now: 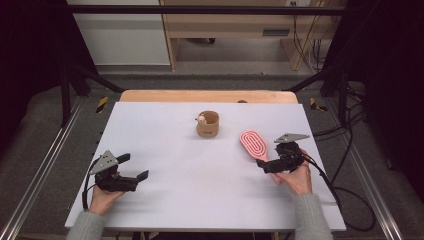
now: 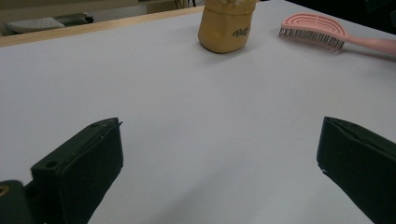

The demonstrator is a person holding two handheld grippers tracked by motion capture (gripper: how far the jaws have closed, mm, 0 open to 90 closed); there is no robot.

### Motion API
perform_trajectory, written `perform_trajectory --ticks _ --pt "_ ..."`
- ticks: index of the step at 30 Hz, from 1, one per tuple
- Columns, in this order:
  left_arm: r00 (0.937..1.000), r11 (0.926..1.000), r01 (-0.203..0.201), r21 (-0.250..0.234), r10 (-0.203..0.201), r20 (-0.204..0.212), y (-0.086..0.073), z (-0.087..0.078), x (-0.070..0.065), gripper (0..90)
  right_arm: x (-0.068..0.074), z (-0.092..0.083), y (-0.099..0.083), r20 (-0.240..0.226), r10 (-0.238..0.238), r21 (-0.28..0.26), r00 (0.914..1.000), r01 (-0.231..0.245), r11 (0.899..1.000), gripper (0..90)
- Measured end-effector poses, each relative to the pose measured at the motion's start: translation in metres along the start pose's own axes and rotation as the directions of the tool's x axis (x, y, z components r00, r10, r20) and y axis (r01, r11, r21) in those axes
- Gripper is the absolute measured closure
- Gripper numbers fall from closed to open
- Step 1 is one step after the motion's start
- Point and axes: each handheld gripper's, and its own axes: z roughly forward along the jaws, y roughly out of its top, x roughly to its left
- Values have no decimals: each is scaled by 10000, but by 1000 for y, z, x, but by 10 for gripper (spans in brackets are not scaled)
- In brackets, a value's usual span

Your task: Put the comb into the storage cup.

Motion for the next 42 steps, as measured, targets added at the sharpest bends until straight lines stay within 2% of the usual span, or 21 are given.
perform_trajectory --ticks 10,18,25,33,34,42 --pt "10000 10000 4 15 -4 -9 0 0 0 1 -2 15 -3 162 50 558 9999 -59 9984 18" --pt "10000 10000 16 49 -16 -6 0 1 0 0 -7 21 -6 261 207 695 9994 -225 9973 34" --pt "10000 10000 26 40 -26 -9 0 1 0 1 -8 27 -7 254 163 950 9995 -187 9953 76" --pt "10000 10000 4 84 -4 -11 0 1 0 1 -9 33 -9 175 226 1253 9996 -246 9918 178" --pt "10000 10000 2 87 -2 -3 0 1 0 1 -8 33 -9 197 198 1384 9996 -223 9901 211" --pt "10000 9999 13 100 -13 -2 -1 1 0 1 -9 36 -10 241 169 1438 9996 -202 9894 325"
